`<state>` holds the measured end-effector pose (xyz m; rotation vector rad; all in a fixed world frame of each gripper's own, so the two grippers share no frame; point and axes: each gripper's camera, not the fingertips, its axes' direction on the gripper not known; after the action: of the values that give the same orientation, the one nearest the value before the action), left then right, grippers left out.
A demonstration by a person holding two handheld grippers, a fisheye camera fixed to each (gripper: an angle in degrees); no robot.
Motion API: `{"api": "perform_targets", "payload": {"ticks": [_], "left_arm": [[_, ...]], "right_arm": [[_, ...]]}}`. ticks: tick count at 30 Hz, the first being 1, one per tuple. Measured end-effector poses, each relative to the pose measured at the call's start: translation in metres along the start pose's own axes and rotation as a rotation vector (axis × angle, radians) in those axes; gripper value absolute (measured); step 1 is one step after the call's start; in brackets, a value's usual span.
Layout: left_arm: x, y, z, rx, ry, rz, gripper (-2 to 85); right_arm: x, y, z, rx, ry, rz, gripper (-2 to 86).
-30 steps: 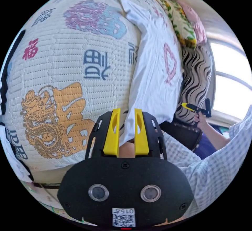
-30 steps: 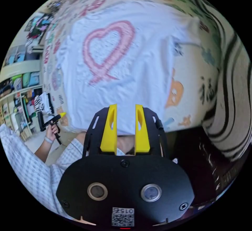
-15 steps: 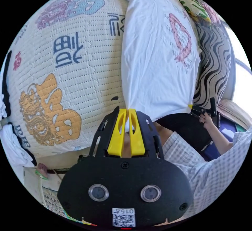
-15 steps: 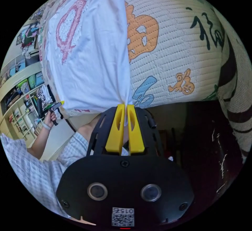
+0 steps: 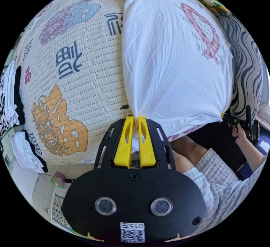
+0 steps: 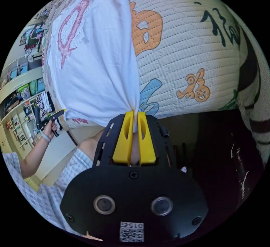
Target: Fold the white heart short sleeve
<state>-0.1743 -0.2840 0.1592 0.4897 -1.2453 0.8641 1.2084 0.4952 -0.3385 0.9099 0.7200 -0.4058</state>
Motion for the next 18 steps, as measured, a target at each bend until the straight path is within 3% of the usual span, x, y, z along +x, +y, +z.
{"api": "perform_targets", "payload": {"ticks": [5,11,18], "left_arm": [[0.035,-0.014,0.029,0.089,-0.063,0.084,1.0],[0.053,-0.046,0.06,0.07,-0.014,0.096,0.8],[0.081,-0.076,0.095,0.088,-0.069,0.079,0.6]], "right_arm": [[-0.014,0.043,-0.011,0.158,0.106,0.097,1.7],[-0.035,0.086,-0.024,0.276,0.266,0.058,1.7],[-0.042,0.11,-0.048,0.25,0.29,0.136,1.9]]}}
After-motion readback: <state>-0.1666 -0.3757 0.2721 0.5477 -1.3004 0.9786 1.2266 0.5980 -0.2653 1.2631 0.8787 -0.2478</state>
